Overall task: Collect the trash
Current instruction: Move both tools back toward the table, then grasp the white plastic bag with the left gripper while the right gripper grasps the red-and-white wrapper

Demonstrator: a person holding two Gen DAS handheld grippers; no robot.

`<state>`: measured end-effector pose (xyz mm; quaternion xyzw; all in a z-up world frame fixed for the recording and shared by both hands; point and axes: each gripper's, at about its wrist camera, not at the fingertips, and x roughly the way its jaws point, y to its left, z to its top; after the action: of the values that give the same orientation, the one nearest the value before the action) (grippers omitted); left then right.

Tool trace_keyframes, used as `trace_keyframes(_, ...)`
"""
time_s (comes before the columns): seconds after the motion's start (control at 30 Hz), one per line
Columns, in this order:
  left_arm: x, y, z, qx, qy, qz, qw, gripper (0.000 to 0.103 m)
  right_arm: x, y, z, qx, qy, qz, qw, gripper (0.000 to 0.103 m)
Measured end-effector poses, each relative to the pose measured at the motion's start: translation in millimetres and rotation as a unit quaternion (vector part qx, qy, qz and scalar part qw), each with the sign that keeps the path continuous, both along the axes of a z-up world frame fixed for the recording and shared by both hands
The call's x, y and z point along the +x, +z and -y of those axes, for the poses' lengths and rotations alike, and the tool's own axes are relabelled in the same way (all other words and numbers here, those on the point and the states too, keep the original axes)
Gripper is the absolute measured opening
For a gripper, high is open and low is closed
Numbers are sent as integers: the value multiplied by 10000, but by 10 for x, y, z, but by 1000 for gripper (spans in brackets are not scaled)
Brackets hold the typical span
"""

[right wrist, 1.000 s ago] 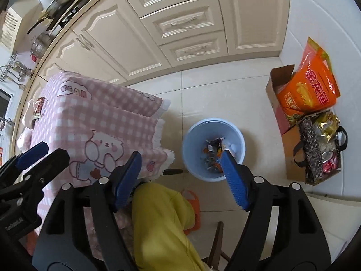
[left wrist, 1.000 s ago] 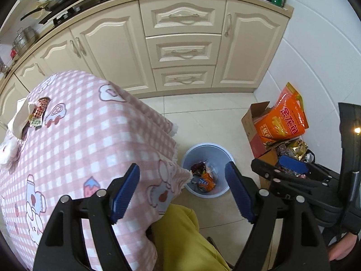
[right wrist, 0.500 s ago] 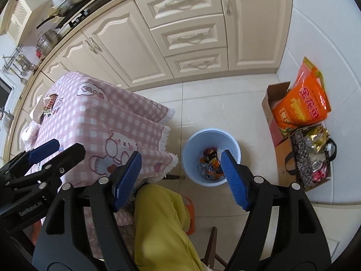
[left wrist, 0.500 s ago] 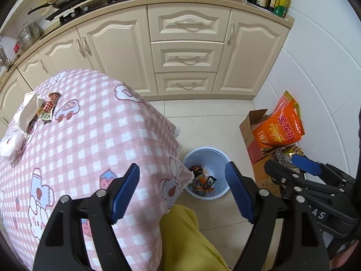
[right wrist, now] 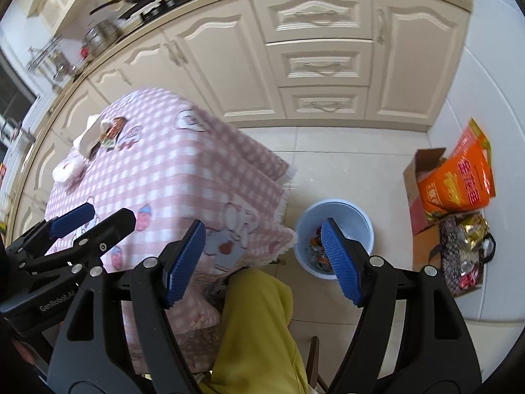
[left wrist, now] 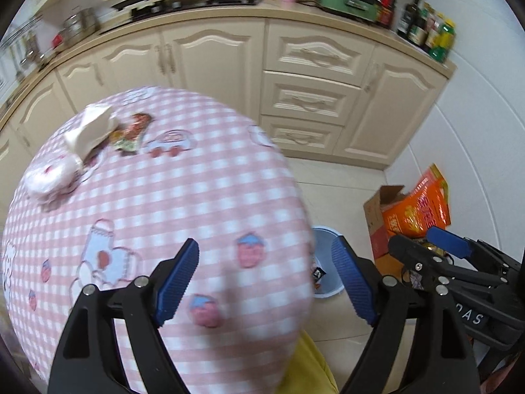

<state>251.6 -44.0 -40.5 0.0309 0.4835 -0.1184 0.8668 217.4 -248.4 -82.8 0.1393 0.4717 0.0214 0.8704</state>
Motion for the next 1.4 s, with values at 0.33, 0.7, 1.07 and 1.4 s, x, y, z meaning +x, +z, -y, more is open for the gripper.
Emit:
trace_keyframes(0.33,149,28,-963,-102,902,-20,9959,84,400,54,-730,-24,711,-168,9973,80)
trace_keyframes(0.7,537,-35,-2210,-377,2023,-318,9781,86,991,108,-1430,94,1277,-385,9910,80)
trace_keyframes(1.07,1120,-180,-3133,-979,3001,-490,9476,87,1804,245,-1934,73,1288,-325,9911,80)
trace_keyframes(1.4,1329,-466,-3377,-2148,2605,-567,9396,50,2496,-145,-2393,-121,1251,-648,9900,79)
